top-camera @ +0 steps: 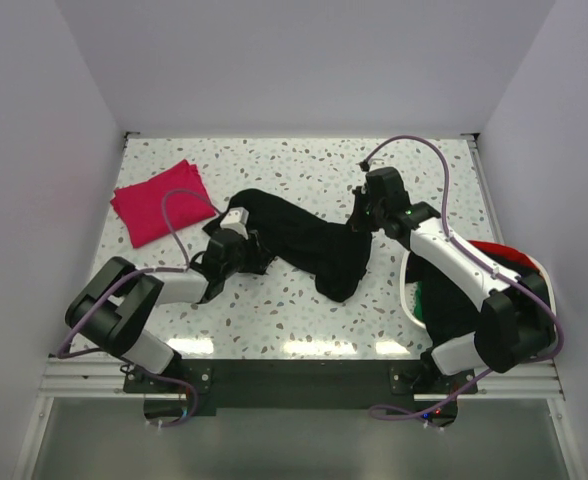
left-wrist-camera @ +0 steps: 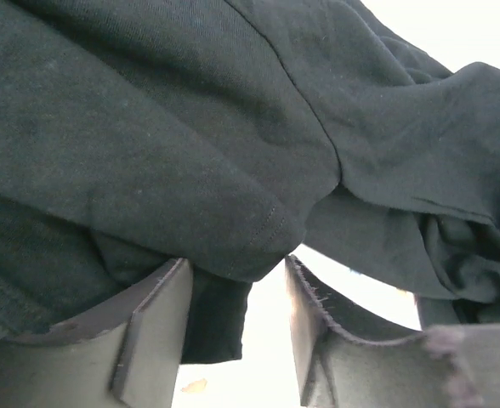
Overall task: Fold and stack the t-shirts
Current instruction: Flatten the tshirt out
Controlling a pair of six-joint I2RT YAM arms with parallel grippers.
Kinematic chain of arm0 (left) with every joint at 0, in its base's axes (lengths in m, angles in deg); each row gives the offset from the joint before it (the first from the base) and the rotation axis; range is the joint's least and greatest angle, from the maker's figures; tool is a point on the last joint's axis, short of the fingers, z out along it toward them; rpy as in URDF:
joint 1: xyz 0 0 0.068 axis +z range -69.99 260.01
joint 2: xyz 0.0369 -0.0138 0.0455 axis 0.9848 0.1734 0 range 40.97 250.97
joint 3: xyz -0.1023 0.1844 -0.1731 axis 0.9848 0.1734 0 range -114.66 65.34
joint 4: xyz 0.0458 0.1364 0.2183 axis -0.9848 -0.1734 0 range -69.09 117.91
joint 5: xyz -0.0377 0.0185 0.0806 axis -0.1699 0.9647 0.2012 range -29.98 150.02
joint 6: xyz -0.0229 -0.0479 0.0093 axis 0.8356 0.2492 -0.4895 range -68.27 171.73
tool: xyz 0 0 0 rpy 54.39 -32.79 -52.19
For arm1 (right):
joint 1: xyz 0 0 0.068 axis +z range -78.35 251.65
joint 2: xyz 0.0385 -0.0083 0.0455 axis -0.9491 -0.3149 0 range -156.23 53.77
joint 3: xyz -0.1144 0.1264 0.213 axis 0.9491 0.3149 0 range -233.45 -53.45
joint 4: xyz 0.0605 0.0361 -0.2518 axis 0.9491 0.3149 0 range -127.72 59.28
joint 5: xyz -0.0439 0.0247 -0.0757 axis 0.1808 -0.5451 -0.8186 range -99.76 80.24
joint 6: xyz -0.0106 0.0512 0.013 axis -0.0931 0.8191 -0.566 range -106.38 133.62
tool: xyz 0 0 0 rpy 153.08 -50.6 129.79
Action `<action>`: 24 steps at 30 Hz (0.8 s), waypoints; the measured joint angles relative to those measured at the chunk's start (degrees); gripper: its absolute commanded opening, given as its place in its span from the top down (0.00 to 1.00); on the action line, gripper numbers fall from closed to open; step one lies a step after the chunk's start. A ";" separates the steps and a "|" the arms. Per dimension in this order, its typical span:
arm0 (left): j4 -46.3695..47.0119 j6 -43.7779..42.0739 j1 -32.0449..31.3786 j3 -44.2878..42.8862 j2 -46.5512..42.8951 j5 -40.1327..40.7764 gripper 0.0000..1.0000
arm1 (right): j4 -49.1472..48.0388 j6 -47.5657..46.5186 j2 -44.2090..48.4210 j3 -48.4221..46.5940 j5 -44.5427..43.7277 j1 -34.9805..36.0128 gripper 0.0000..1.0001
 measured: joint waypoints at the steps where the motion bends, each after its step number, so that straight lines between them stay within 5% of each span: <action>1: 0.22 0.17 -0.04 -0.24 0.44 0.07 0.51 | 0.00 0.00 0.00 0.04 0.00 0.00 1.00; 14: 1.55 2.19 -0.37 -1.62 3.45 3.19 1.00 | -0.11 -0.31 0.00 0.48 0.22 0.00 1.00; 19: 0.90 2.36 -0.37 -1.55 1.57 3.93 1.00 | -0.24 -0.42 0.00 0.63 0.33 0.00 1.00; 24: -2.60 1.97 -0.37 -0.37 -9.90 4.83 1.00 | -0.26 -0.42 0.04 0.70 1.40 0.00 1.00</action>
